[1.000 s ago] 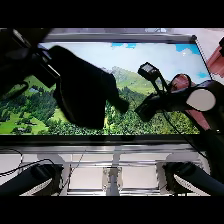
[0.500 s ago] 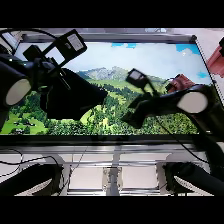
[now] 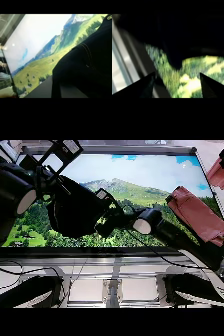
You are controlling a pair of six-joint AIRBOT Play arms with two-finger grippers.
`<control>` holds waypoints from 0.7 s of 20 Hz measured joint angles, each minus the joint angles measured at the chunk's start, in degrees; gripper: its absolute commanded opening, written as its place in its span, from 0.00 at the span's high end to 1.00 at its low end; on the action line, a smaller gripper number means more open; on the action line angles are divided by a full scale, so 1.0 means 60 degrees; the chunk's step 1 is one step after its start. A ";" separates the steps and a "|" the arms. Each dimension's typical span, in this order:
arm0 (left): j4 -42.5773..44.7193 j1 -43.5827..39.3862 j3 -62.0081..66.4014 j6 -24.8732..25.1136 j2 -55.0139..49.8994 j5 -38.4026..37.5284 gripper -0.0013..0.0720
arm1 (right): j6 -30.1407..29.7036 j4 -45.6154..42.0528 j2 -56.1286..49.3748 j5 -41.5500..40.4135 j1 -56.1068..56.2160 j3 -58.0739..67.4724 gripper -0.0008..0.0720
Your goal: Fold the clothes and pants, and hang the long-sleeved shirts on hangers.
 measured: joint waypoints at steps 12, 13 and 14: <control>0.0160 0.0000 0.0000 -0.0237 -0.0007 0.0353 0.92 | -0.0291 -0.0171 -0.1759 -0.2710 0.1133 -0.0011 0.14; 0.0160 0.0000 0.0000 -0.0237 -0.0007 0.0364 0.92 | -0.0310 -0.0178 -0.1872 -0.2874 0.1169 -0.0011 0.15; 0.0160 0.0000 0.0000 -0.0237 -0.0007 0.0372 0.92 | -0.0331 -0.0182 -0.1996 -0.3056 0.1195 -0.0011 0.19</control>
